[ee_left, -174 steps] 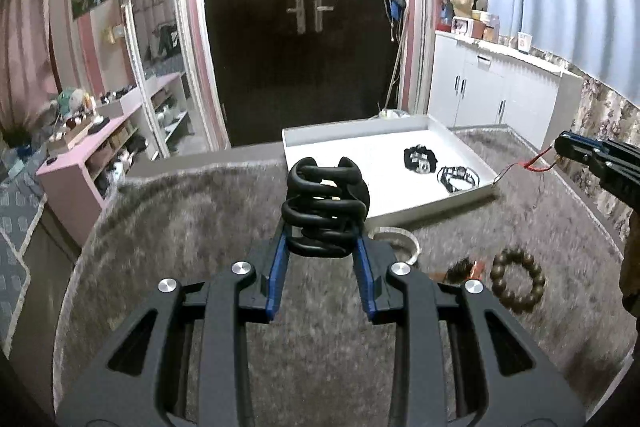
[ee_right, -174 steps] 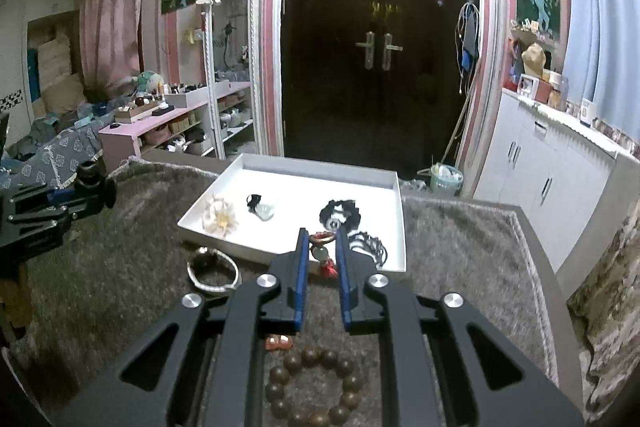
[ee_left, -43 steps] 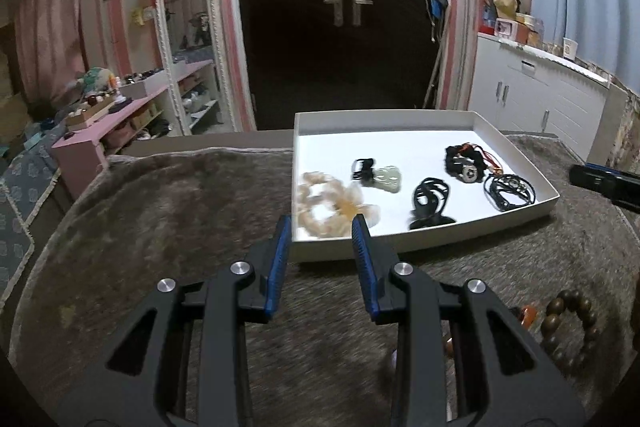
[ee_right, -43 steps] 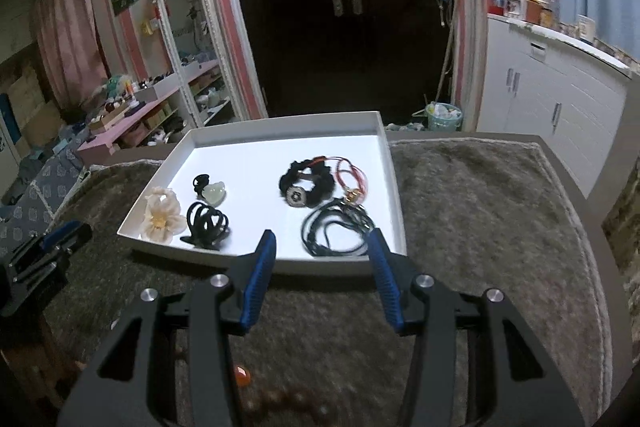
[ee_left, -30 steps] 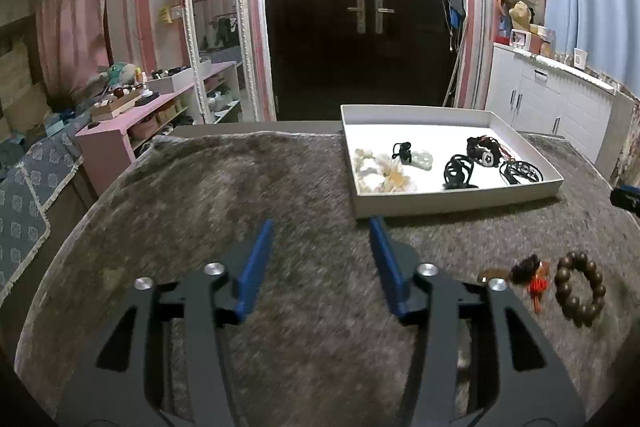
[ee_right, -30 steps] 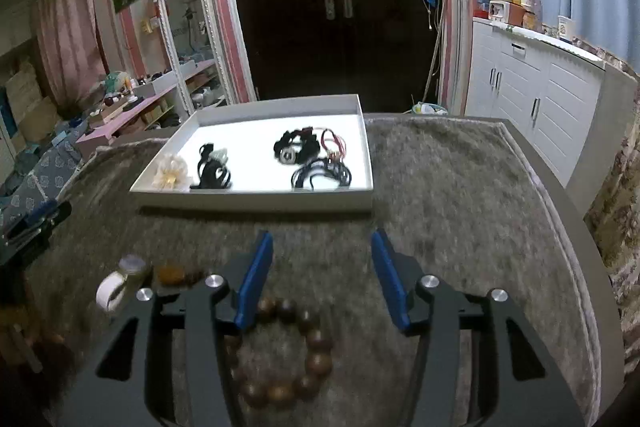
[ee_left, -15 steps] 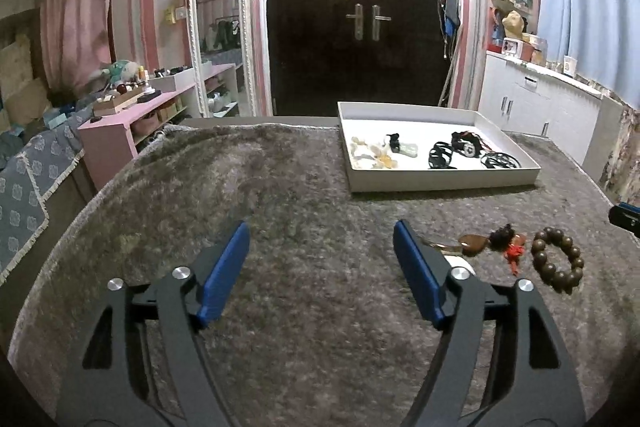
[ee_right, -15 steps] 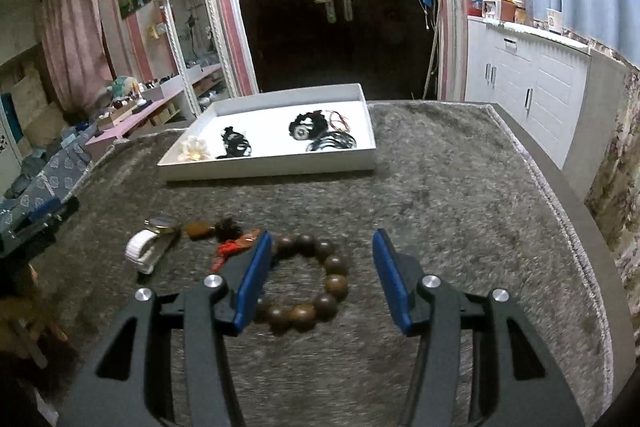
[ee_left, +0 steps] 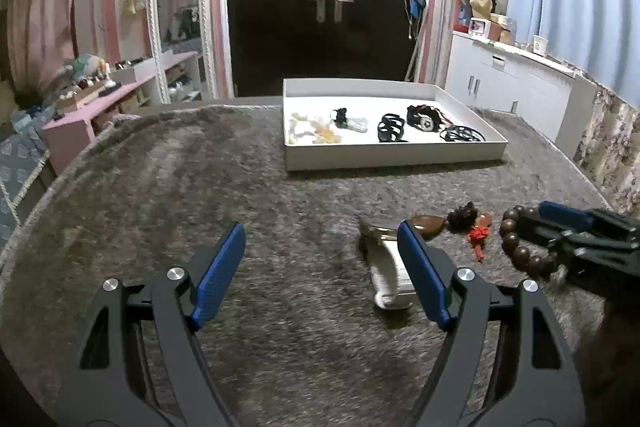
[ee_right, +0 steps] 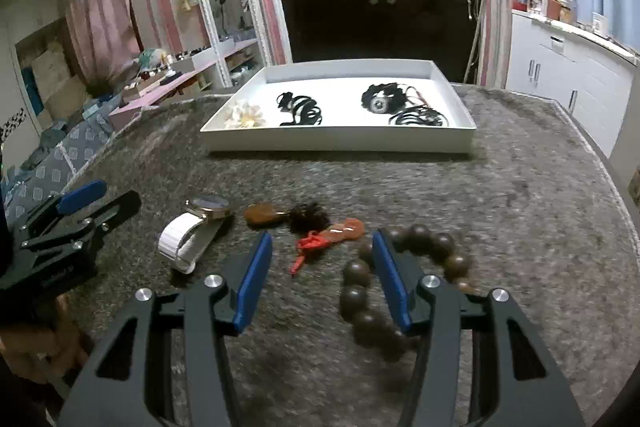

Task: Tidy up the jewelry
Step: 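Withdraw both tools from the tray back over the remaining jewelry, then grasp the white-strap watch with the left tool while the right tool grasps the red-string pendant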

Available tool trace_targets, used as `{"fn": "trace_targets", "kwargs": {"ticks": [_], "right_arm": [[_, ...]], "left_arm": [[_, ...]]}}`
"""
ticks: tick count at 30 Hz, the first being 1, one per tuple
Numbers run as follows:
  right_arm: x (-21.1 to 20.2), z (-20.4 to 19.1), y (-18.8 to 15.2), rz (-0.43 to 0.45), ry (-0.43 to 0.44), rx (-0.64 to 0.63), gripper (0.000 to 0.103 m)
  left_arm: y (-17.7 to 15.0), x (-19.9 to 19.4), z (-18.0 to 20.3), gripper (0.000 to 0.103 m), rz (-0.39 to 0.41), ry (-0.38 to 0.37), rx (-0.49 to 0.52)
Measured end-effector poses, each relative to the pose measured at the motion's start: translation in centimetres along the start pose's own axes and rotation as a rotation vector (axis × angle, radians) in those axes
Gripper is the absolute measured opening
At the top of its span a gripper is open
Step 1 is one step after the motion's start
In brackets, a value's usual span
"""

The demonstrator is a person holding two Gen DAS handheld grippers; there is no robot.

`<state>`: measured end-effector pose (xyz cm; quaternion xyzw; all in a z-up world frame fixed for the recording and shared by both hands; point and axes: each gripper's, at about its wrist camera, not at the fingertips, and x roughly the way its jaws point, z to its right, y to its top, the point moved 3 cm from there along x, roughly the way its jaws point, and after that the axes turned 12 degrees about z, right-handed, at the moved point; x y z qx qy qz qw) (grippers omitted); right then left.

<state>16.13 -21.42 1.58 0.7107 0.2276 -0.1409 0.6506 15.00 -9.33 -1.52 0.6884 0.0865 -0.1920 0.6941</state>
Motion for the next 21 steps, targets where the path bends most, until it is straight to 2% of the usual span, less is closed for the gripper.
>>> {"fn": "trace_targets", "kwargs": {"ticks": [3,5,7,12,14,19,21], "right_arm": [[1.1,-0.4,-0.1,-0.012,0.008,0.001,0.051],[1.6,-0.5,-0.1,-0.020,0.014,0.001,0.043],[2.1,-0.7,-0.1,-0.028,0.018,-0.001,0.039],[3.5,-0.7,-0.7,-0.073,0.024,-0.006,0.036],[4.0,-0.8,-1.0,-0.089,0.018,-0.011,0.032],[5.2,-0.5,-1.3,-0.131,0.016,-0.003,0.028],[5.4,-0.5,-1.4,-0.140,0.011,-0.003,0.021]], "left_arm": [[-0.3,0.6,0.9,0.078,-0.016,-0.021,0.020],[-0.6,1.2,1.5,0.077,-0.030,-0.034,0.035],[-0.8,1.8,1.9,0.071,-0.055,-0.052,0.039],[-1.4,3.0,2.7,0.066,-0.093,-0.069,0.048],[-1.6,3.4,2.9,0.064,-0.108,-0.072,0.052],[-2.0,4.3,2.9,0.051,-0.147,-0.085,0.040],[-2.2,4.6,2.9,0.043,-0.167,-0.092,0.032]]}}
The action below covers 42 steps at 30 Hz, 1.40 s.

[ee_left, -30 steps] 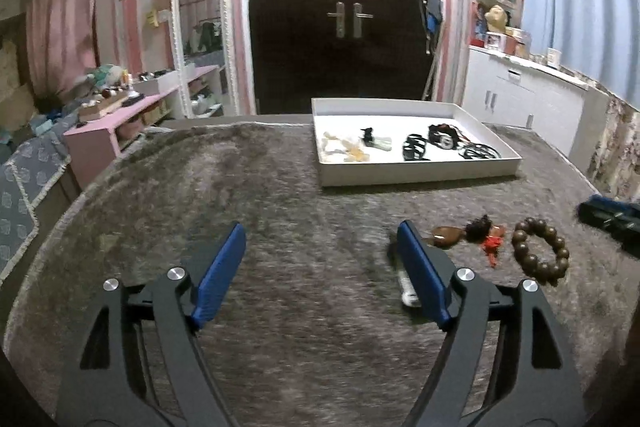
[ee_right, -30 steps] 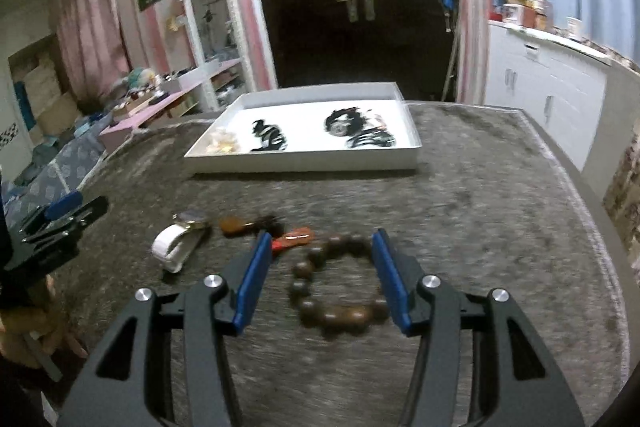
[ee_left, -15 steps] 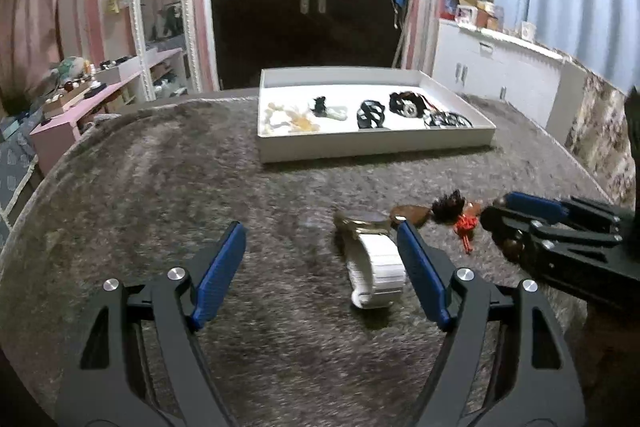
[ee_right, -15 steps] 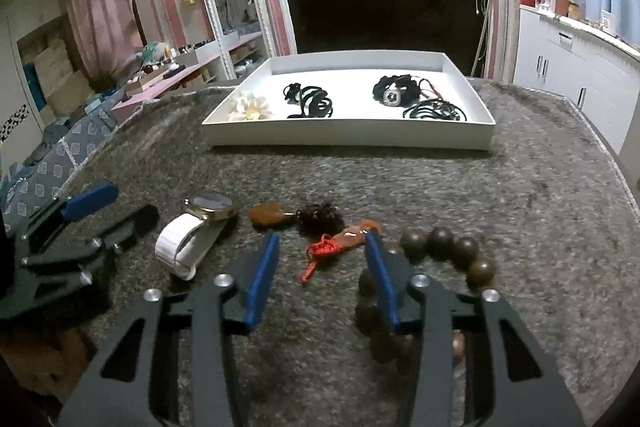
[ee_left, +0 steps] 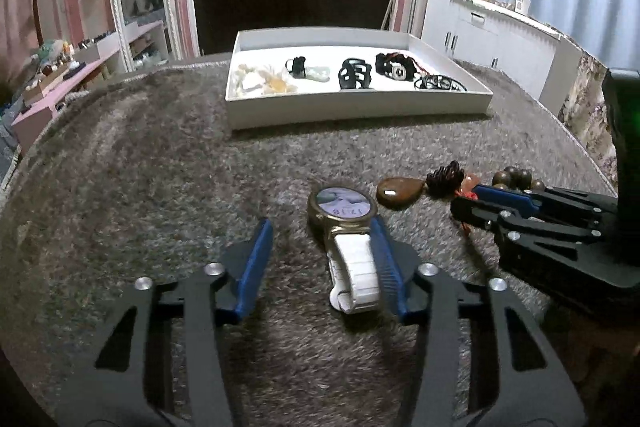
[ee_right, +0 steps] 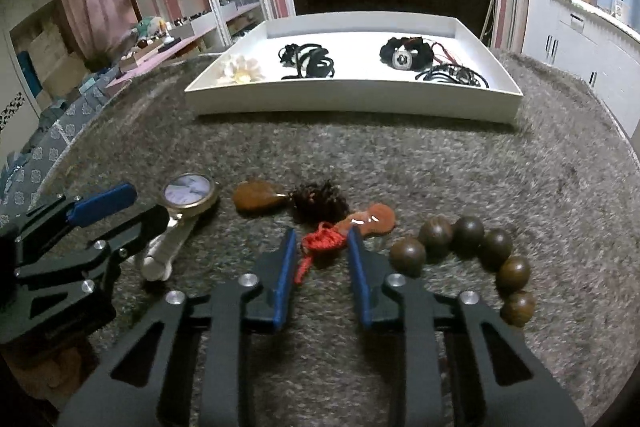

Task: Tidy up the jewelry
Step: 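Grasp the white-strap watch with the left tool while the right tool grasps the red-string pendant, then carry the watch with the left tool while the right tool carries the pendant into the tray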

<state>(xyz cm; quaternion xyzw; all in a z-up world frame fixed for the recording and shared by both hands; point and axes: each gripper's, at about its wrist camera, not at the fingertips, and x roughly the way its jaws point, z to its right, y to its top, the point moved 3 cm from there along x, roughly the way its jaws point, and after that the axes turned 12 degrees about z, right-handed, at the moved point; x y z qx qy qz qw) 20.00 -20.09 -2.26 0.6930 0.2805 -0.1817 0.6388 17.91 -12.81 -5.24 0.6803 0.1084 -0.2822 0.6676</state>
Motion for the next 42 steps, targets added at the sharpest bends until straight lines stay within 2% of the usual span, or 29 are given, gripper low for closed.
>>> {"fn": "trace_targets", "kwargs": {"ticks": [2,3,5,9,11,18,23,25,27,30,31,34,42], "right_arm": [[0.2,0.0,-0.2,-0.012,0.000,0.000,0.013],[0.2,0.0,-0.2,-0.013,0.003,0.002,0.013],[0.1,0.1,-0.2,-0.012,0.004,0.008,0.010],[-0.5,0.0,0.0,0.014,0.003,0.001,0.009],[-1.0,0.0,0.0,0.026,0.005,0.001,0.009],[-1.4,0.3,0.0,0.034,0.002,0.006,0.009],[-1.4,0.3,-0.1,0.033,0.003,0.006,0.009],[-1.4,0.3,-0.1,0.033,0.003,0.006,0.009],[-1.4,0.3,-0.1,0.033,0.003,0.006,0.009],[-1.3,0.3,-0.2,0.032,0.003,0.007,0.009],[-1.4,0.3,-0.2,0.032,0.003,0.007,0.009],[-1.3,0.3,-0.2,0.030,0.004,0.007,0.009],[-3.0,0.2,1.1,0.078,0.020,0.009,0.009]], "left_arm": [[-0.2,0.3,-0.1,0.035,-0.014,-0.007,-0.012],[-0.2,0.4,-0.2,0.030,-0.020,-0.013,-0.018],[-0.3,0.5,-0.2,0.028,-0.022,-0.018,-0.024],[-0.3,0.4,-0.1,0.010,-0.019,-0.019,-0.029],[-0.4,0.3,-0.1,0.006,-0.023,-0.023,-0.033],[-0.3,-1.2,0.3,0.008,0.006,-0.046,-0.024],[-0.5,-1.7,0.8,0.025,0.010,-0.065,-0.019],[-0.5,-1.9,1.0,0.038,0.013,-0.068,-0.020],[-0.5,-2.1,1.3,0.040,0.020,-0.068,-0.007],[-0.9,-1.7,1.6,0.040,-0.005,-0.064,0.007],[-1.1,-1.4,1.6,0.037,-0.019,-0.060,0.010],[-1.5,-0.6,1.3,0.019,-0.053,-0.064,-0.011],[0.0,-2.3,0.5,0.018,0.002,-0.063,-0.031]]}}
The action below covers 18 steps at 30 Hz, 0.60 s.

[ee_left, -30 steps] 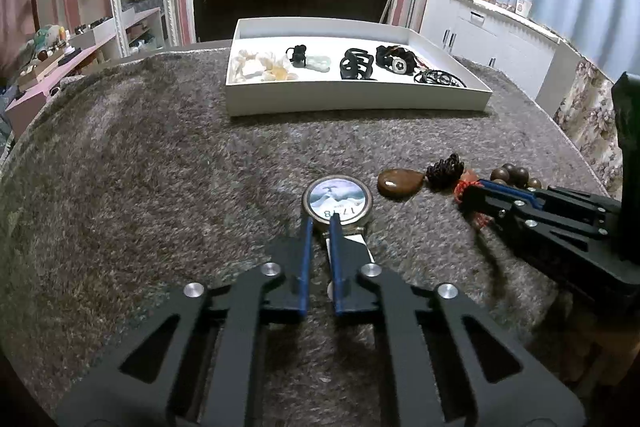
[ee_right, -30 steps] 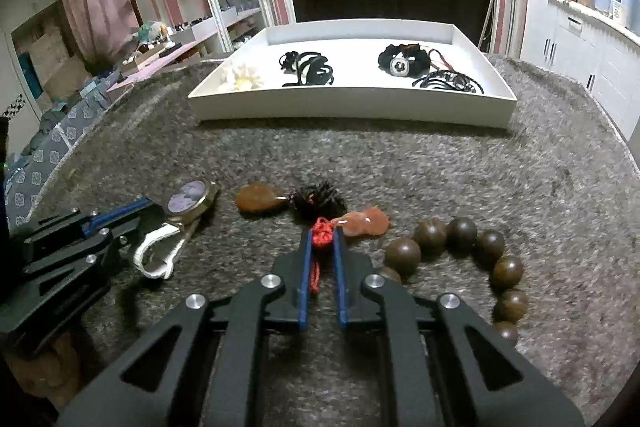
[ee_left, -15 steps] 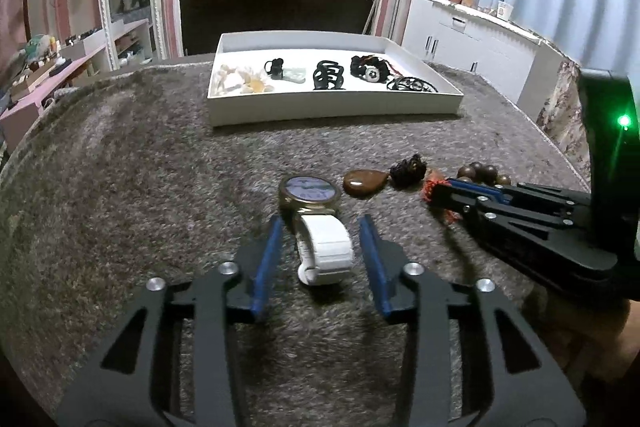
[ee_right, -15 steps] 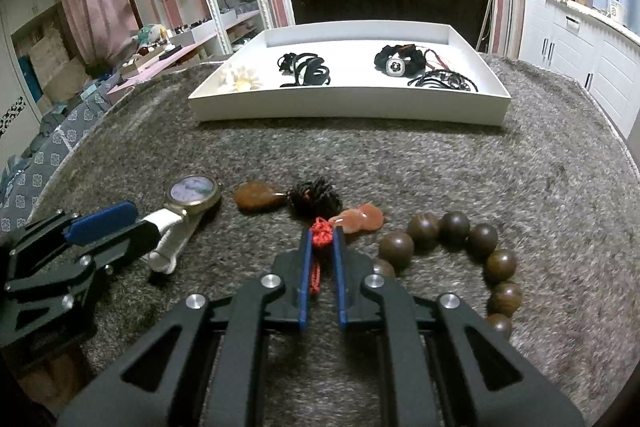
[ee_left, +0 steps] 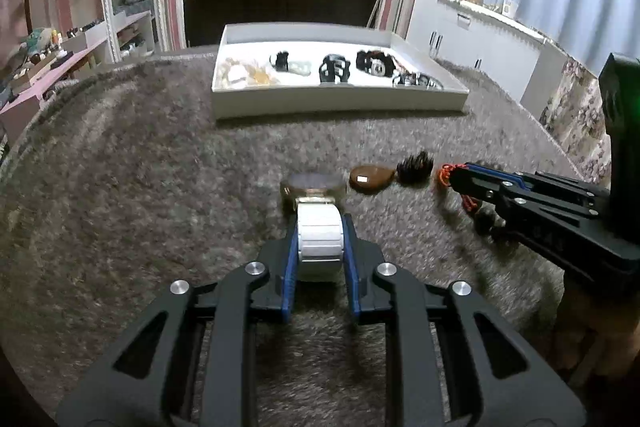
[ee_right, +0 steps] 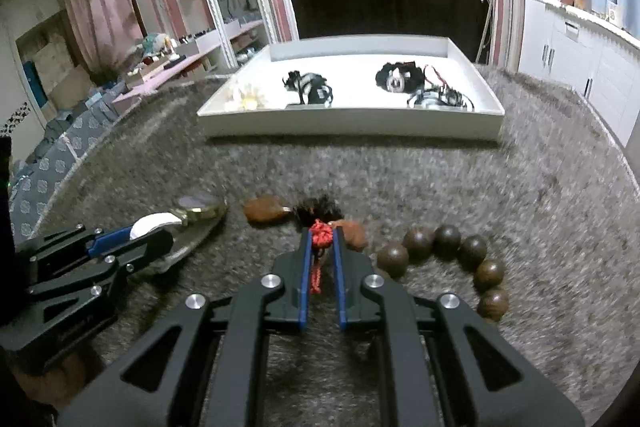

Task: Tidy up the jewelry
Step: 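Carry the watch with the left tool while the right tool carries the pendant into the tray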

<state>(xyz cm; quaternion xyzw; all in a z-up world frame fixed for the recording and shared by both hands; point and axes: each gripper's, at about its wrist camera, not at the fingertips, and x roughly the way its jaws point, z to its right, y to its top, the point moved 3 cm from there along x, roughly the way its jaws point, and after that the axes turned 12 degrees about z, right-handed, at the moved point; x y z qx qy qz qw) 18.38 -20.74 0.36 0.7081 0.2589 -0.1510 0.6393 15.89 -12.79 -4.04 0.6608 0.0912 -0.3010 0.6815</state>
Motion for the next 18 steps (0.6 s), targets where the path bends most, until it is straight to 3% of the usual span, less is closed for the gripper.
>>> {"fn": "trace_targets", "kwargs": {"ticks": [12,18], "right_arm": [[-4.1,-1.1,6.4,0.124,0.043,-0.059,0.009],[-4.0,-1.0,10.0,0.153,0.064,-0.069,0.009]], "left_arm": [[7.1,-3.7,-1.0,0.018,0.107,0.012,0.022],[11.5,-3.6,-1.5,0.018,0.153,0.017,0.043]]}}
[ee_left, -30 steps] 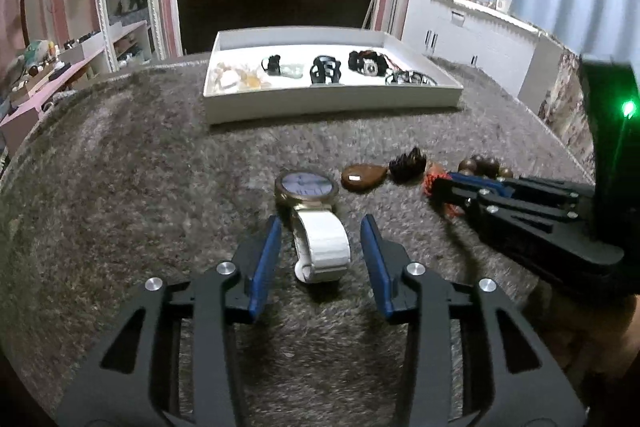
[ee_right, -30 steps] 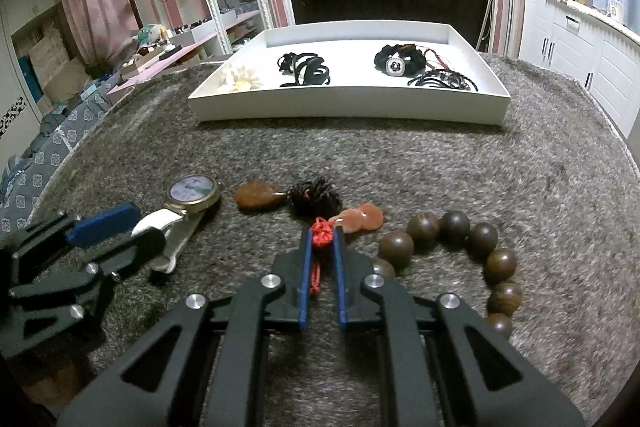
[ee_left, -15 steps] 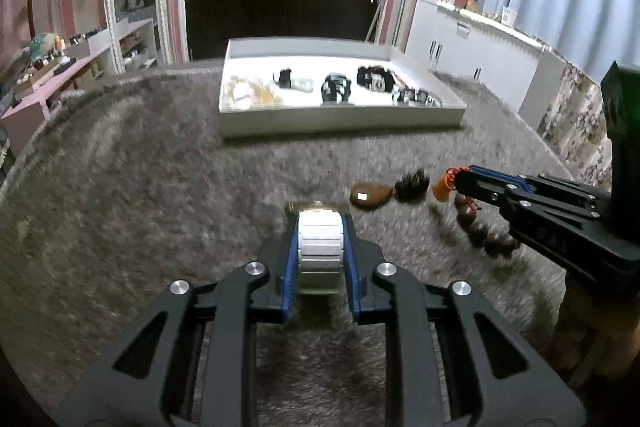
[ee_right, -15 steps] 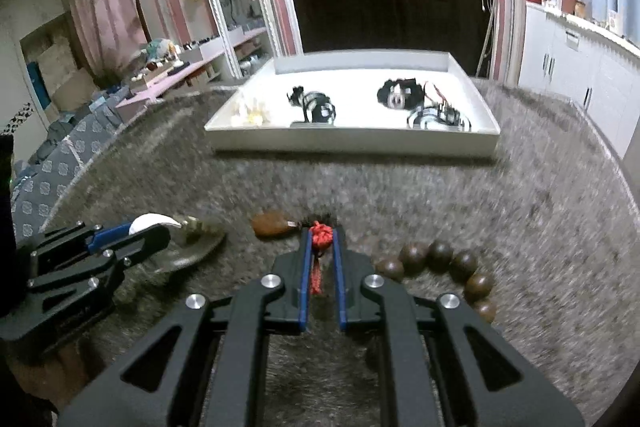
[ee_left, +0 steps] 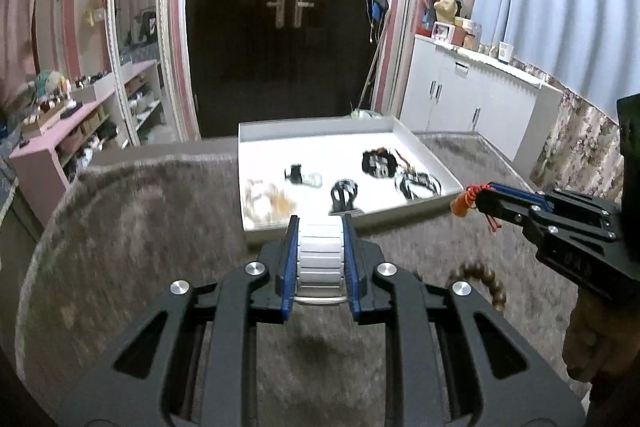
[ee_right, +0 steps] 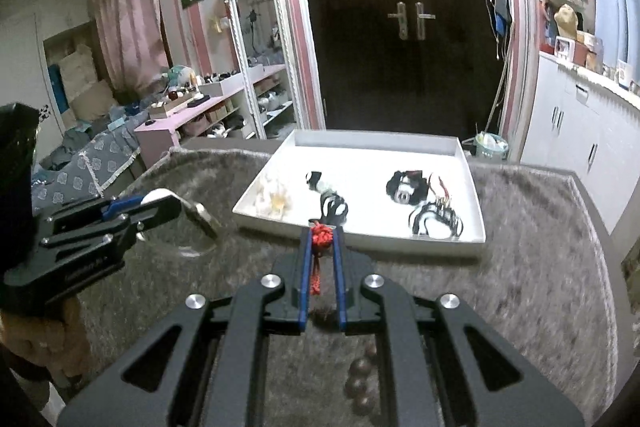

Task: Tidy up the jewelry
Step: 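Carry the watch with the left tool while the right tool carries the pendant into the tray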

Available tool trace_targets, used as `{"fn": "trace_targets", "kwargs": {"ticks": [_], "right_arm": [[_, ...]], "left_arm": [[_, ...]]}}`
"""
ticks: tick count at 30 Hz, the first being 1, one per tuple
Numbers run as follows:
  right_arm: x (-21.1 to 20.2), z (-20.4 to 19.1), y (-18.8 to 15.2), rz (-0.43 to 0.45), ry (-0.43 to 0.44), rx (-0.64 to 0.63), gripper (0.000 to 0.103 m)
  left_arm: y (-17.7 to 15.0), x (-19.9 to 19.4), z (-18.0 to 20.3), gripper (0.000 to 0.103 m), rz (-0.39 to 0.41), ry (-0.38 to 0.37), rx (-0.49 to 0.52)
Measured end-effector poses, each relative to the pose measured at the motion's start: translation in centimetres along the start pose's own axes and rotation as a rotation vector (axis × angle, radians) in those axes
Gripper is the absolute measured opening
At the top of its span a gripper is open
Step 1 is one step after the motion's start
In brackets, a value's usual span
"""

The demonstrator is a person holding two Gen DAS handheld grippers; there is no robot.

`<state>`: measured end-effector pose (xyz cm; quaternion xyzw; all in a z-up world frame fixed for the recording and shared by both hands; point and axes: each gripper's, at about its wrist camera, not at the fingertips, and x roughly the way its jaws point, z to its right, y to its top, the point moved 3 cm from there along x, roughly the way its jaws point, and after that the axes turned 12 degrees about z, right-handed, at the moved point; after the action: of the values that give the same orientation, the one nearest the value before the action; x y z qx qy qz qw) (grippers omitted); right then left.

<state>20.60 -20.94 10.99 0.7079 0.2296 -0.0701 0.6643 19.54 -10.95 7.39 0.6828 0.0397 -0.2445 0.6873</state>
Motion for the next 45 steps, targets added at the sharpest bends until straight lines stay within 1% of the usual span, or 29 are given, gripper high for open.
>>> {"fn": "trace_targets", "kwargs": {"ticks": [3,6,12,17,22,26,31,35,38,41,45], "right_arm": [[1.1,0.3,1.4,0.004,0.000,-0.011,0.009],[2.2,0.8,2.4,0.008,-0.006,-0.013,0.009],[5.6,2.2,3.3,-0.013,-0.004,0.034,0.009],[8.3,3.2,3.5,-0.025,-0.011,0.060,0.009],[11.5,4.4,2.4,-0.062,0.007,0.090,0.009],[13.7,4.9,1.4,-0.083,-0.018,0.076,0.009],[15.3,5.5,-0.1,-0.103,-0.041,0.062,0.009],[16.3,5.9,-1.5,-0.123,-0.041,0.071,0.009],[16.8,6.0,-2.2,-0.136,-0.044,0.063,0.009],[17.0,6.0,-2.7,-0.144,-0.048,0.054,0.009],[17.5,6.1,-3.4,-0.159,-0.052,0.052,0.009]], "left_arm": [[1.6,1.4,-0.3,0.018,0.008,0.005,-0.002],[2.5,3.0,-0.4,0.018,0.002,0.006,-0.018],[3.2,7.1,-0.6,0.018,-0.017,0.005,-0.039],[3.2,10.4,-1.0,0.018,-0.040,-0.013,-0.082],[2.5,13.3,-0.8,0.018,-0.059,0.006,-0.063],[1.6,15.5,-1.1,0.018,-0.080,0.012,-0.076],[0.6,17.5,-1.1,0.018,-0.084,-0.015,-0.095],[-0.3,18.6,-1.1,0.018,-0.095,-0.032,-0.111],[-1.2,19.3,-1.0,0.018,-0.112,-0.026,-0.106],[-1.8,19.5,-0.9,0.018,-0.113,-0.016,-0.093],[-2.8,19.6,-0.8,0.018,-0.128,-0.011,-0.104]]}}
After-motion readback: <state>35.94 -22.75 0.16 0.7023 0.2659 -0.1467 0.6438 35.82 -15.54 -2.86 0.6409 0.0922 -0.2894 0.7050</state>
